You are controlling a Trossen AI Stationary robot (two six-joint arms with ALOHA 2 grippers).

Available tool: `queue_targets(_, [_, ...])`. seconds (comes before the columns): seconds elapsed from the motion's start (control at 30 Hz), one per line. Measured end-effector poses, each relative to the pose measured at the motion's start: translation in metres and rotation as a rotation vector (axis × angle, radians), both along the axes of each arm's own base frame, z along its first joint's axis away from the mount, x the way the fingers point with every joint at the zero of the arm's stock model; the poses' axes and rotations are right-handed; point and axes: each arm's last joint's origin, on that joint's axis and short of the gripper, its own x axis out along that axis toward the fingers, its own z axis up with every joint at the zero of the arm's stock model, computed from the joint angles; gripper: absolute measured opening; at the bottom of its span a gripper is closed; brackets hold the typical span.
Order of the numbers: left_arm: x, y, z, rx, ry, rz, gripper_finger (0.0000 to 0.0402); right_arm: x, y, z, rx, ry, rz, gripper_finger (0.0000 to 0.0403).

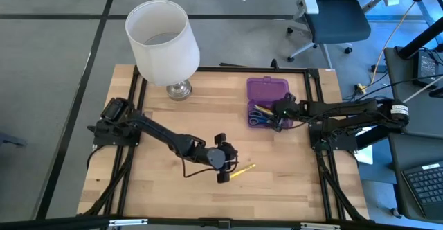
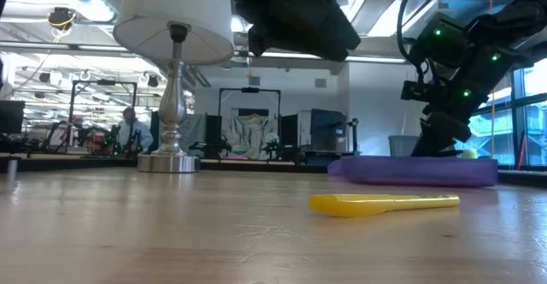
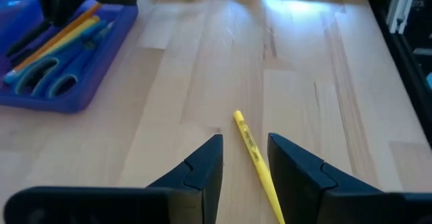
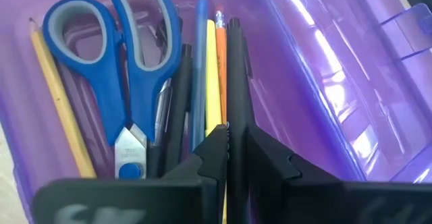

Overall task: Pick & place school supplies into a supply box
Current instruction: Put the black pen into the purple supply box, then put the yellow pen into the purple supply box

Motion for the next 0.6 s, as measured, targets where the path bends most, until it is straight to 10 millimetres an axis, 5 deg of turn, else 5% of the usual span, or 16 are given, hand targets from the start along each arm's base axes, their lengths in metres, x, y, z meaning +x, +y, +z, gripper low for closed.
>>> queue_targets(0.6, [-0.006, -0.002, -0.016, -0.043, -0.033, -0.005, 0.0132, 0.004, 0.000, 0.011, 0.000, -0.002, 0.006, 0.0125])
